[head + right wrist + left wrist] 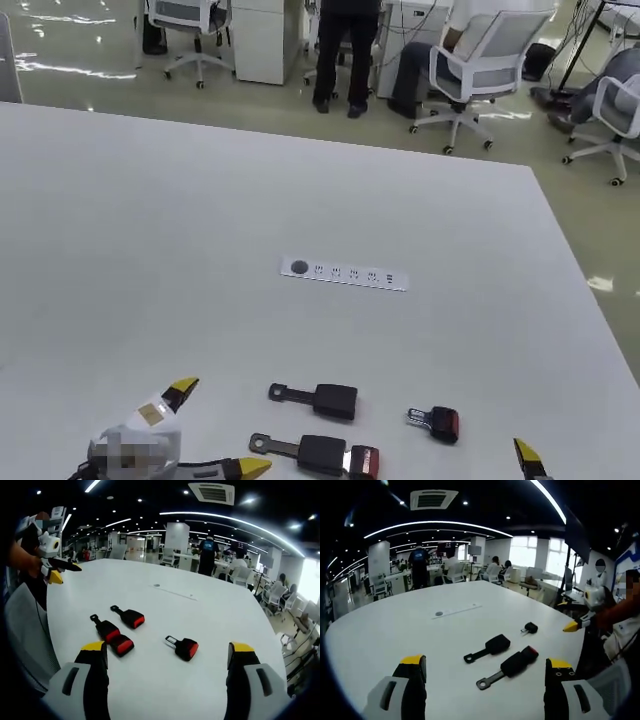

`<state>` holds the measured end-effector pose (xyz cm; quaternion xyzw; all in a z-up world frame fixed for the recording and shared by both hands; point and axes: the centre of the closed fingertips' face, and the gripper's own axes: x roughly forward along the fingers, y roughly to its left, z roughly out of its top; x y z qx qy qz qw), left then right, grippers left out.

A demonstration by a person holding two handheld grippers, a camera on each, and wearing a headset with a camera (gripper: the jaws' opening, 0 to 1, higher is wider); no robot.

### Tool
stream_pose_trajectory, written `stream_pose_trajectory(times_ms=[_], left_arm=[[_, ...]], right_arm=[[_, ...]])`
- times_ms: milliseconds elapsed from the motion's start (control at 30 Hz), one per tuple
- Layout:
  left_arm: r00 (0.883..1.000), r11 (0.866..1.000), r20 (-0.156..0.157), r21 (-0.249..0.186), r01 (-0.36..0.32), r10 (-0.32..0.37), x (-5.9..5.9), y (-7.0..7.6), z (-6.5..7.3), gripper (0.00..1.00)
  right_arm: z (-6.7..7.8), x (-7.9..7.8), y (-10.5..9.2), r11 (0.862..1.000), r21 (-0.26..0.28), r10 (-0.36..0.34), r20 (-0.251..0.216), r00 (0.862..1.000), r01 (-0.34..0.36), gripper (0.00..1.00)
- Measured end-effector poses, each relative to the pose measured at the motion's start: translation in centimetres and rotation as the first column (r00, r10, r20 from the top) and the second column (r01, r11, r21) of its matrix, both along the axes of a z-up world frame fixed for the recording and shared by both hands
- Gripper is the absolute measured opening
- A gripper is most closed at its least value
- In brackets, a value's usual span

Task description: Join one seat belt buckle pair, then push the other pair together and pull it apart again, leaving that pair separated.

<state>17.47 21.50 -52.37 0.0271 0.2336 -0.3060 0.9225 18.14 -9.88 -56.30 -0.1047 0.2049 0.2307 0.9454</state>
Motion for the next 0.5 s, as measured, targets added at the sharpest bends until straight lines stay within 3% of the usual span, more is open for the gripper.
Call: stream_pose_trajectory(times_ms=[500], left_arm=[[1.0, 1.0, 0.013, 0.005, 0.005, -0.005, -0.18, 0.6, -0.46, 1.0]], right_arm=[[0.55, -0.09, 0.81, 1.0, -0.002, 0.001, 0.01, 1.0, -0.001, 0.99]])
